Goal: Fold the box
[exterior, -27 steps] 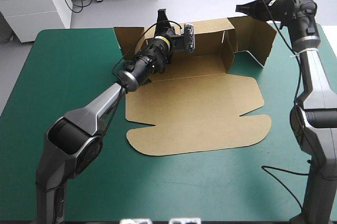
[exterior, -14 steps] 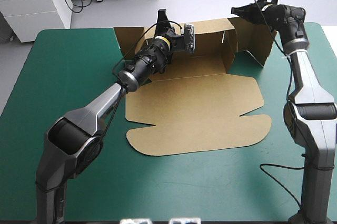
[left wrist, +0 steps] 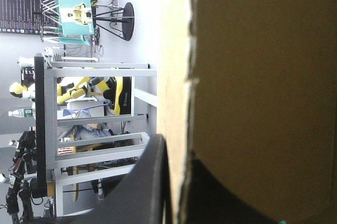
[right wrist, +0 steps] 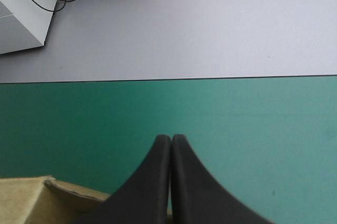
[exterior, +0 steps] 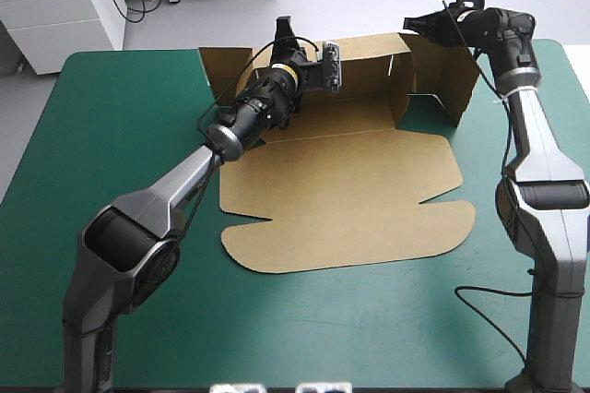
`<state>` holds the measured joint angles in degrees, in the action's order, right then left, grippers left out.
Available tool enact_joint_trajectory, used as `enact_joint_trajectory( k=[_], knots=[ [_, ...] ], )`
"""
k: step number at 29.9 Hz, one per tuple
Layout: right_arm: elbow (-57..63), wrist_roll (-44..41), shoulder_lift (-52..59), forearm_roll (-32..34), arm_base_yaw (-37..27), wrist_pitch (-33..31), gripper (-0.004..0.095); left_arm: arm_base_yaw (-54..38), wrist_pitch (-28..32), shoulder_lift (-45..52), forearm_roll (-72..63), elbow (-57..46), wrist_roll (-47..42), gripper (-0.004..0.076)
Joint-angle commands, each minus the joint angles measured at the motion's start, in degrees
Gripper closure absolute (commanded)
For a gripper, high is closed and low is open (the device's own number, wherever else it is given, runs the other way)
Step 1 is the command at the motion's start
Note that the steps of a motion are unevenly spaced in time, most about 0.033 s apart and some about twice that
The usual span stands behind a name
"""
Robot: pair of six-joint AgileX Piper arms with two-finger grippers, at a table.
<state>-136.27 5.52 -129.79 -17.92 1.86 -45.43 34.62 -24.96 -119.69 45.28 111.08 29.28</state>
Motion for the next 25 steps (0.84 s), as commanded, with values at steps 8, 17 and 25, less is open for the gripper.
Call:
enact_joint_trajectory(
  k=[8, 17, 25],
  knots=[
    [-1.87, 5.20, 6.53, -0.39, 0.04, -13.18, 0.0912, 0.50, -0.87, 1.35, -0.32, 1.65, -1.14, 0.0731],
    [-1.75, 7.49, 10.75, 0.14, 0.04, -24.90, 0.0912, 0.50, -1.83, 1.06, 0.18, 1.65, -1.14, 0.0731],
    [-1.64, 6.83, 11.28, -0.80, 0.04, -25.97, 0.0912, 0.50, -2.72, 1.06, 0.18, 1.65, -1.14, 0.0731]
  ],
)
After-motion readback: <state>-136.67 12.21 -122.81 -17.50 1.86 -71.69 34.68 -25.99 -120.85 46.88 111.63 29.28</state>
